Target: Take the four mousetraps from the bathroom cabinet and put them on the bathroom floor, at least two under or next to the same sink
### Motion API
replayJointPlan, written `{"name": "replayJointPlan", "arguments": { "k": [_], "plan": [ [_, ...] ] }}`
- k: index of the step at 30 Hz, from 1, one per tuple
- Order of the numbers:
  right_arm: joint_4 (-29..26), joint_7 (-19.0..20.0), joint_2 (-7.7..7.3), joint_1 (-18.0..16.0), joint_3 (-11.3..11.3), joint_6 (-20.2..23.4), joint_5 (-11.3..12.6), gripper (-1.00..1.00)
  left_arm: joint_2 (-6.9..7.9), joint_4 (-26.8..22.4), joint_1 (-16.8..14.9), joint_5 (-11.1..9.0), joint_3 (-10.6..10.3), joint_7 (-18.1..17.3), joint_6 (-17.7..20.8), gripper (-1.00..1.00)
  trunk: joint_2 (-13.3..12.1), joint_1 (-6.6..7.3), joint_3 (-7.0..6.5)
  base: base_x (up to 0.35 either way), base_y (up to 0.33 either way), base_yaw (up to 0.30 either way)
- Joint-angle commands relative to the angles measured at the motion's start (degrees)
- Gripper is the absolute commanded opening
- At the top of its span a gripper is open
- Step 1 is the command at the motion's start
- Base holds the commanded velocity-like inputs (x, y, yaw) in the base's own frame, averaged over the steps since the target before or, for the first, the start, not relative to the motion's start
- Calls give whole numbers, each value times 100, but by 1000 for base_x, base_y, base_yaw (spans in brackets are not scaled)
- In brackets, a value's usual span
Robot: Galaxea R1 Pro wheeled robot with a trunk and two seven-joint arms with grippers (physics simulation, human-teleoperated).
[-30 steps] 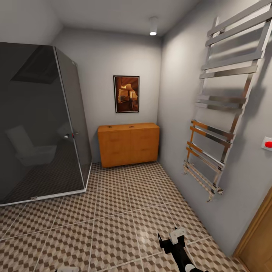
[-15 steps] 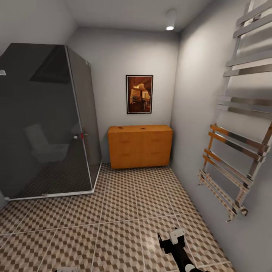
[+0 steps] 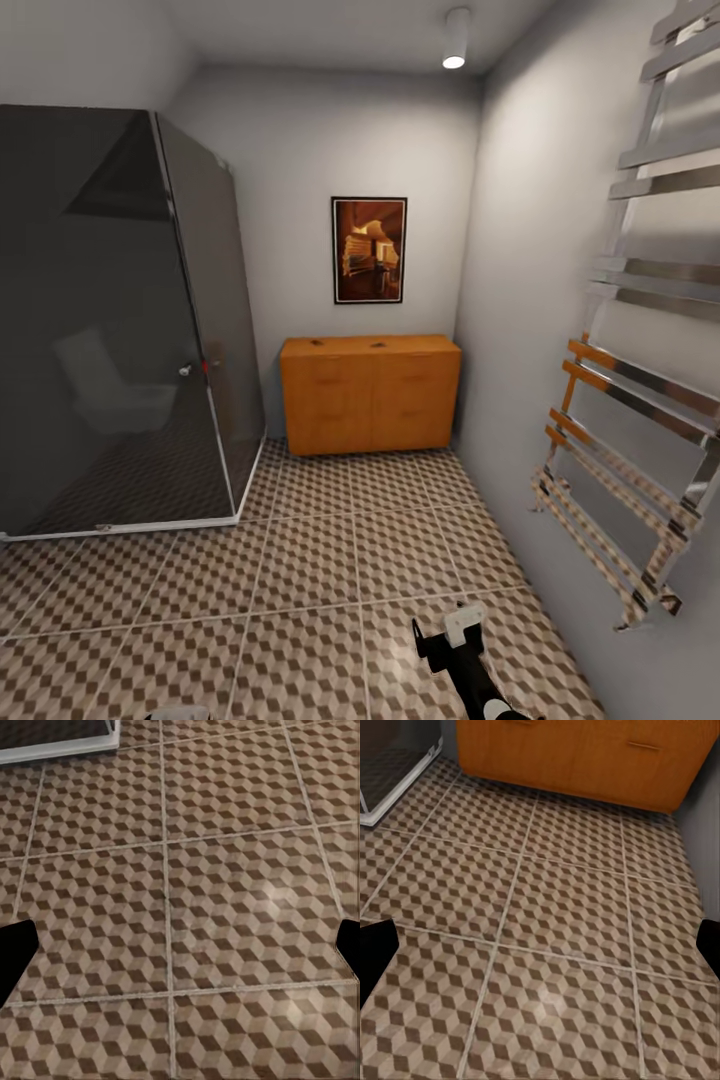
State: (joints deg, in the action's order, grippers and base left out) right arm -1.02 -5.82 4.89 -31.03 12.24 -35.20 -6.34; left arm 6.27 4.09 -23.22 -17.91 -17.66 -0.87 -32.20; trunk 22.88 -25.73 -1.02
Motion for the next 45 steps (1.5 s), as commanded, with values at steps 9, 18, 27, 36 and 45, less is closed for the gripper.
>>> {"name": "replayJointPlan", "arguments": {
  "k": [9,18,27,36,45],
  "plan": [
    [6,-60,3,-1,15,-4,-60,100,-3,22,-7,-46,-46,-9,-32,100,4,-5,2,268,-196,0],
    [6,-57,3,0,15,37,-60,100,-3,22,-7,-46,-46,-9,-32,100,4,-5,2,208,-153,0],
    [6,-51,-36,0,13,59,-60,100,-41,22,-7,-46,-46,-17,-32,100,4,-5,2,21,-15,0],
    [6,-46,-40,0,15,65,-60,100,-64,22,-7,-46,-44,-16,-32,100,4,-5,2,0,0,0],
    [6,-42,-32,1,15,65,-60,100,-64,22,-7,-46,-44,-17,-32,100,4,-5,2,0,0,0]
  ]
}}
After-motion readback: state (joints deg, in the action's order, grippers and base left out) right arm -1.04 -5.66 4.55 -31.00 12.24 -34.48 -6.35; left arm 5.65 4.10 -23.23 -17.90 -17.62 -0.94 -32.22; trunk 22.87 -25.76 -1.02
